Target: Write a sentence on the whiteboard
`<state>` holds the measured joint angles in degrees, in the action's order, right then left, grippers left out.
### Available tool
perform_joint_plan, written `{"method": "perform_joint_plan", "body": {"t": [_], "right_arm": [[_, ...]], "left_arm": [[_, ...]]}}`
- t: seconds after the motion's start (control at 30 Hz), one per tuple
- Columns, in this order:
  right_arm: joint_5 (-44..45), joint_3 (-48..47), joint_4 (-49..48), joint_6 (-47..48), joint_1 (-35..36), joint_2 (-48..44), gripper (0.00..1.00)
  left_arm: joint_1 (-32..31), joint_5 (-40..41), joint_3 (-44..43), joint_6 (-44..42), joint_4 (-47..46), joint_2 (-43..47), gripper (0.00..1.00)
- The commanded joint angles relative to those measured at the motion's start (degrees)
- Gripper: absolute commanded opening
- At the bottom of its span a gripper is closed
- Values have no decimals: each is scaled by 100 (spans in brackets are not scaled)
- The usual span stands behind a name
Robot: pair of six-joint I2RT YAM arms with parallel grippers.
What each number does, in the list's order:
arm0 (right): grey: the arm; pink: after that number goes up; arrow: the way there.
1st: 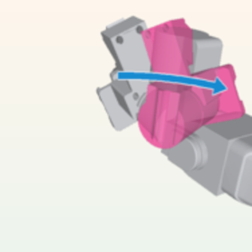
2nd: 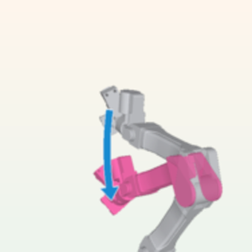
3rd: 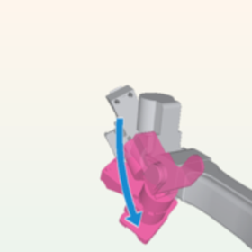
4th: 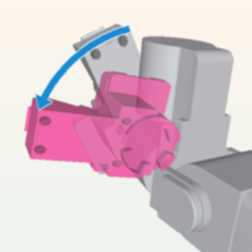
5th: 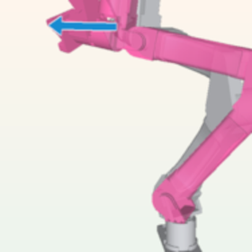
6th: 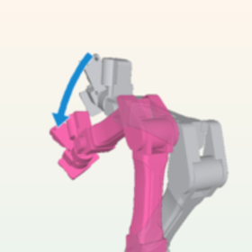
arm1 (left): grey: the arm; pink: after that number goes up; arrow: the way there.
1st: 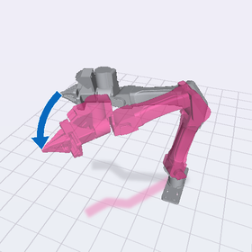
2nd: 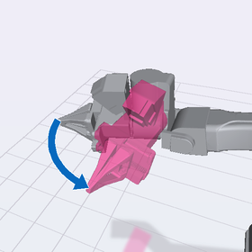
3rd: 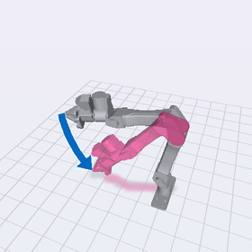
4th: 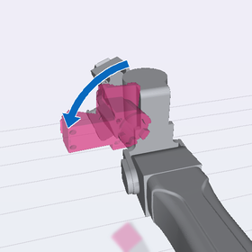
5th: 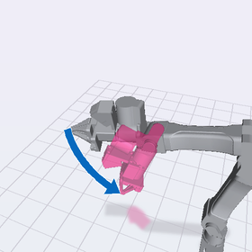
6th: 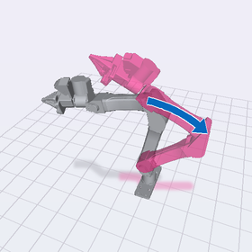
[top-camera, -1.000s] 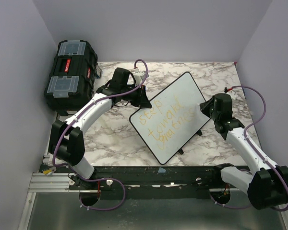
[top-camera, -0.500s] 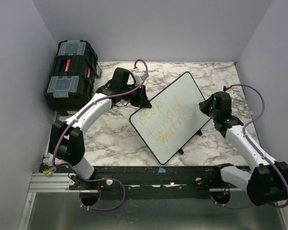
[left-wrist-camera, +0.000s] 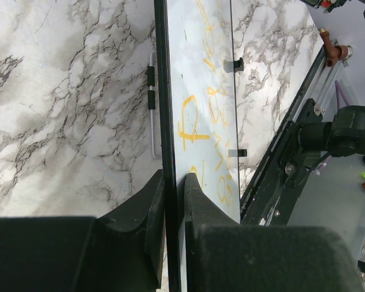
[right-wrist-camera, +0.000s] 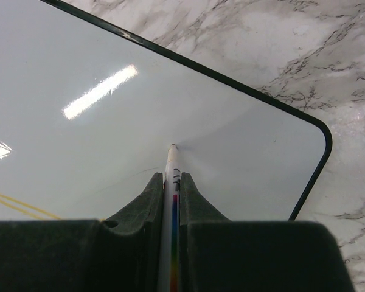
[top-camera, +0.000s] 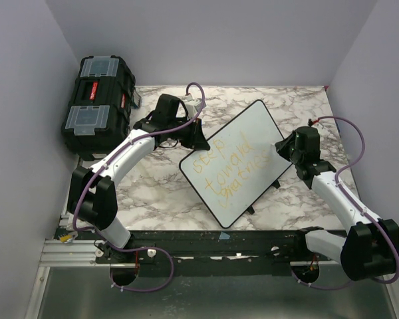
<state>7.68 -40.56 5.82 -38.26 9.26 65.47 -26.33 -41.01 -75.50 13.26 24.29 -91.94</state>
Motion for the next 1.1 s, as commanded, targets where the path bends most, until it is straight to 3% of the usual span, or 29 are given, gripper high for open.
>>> {"method": "perform_joint_plan", "body": {"t": [0.0, 0.7, 1.07], "right_arm": [[-378, -62, -45, 115, -13, 41, 1], [-733, 408, 294, 259, -12, -283, 1], [-333, 494, 402, 293, -12, -301, 1]], "left_arm": [[-133, 60, 89, -666, 50, -5, 0], [-136, 54, 80, -627, 30, -16, 0], [-129, 64, 89, -609, 28, -4, 0]]}}
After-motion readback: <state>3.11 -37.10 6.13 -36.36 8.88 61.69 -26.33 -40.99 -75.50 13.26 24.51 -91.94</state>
